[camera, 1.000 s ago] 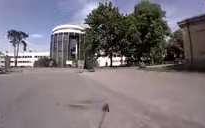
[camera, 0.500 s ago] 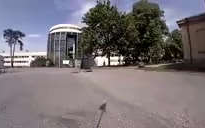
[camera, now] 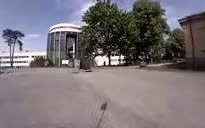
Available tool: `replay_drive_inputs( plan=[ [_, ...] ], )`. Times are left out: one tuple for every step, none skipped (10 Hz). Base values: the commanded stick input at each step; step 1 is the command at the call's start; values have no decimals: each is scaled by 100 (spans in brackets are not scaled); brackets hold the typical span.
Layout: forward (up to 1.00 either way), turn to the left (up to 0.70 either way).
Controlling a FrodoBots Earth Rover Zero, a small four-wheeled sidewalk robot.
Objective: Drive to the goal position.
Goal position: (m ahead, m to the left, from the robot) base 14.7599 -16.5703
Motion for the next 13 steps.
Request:
replay_drive_inputs(
  plan=[
    [85, 0],
    [85, 0],
    [85, 0],
    [85, 0],
    [85, 0],
    [85, 0],
    [85, 0],
    [85, 0],
    [85, 0],
    [85, 0],
    [85, 0],
    [85, 0],
    [85, 0]
  ],
)
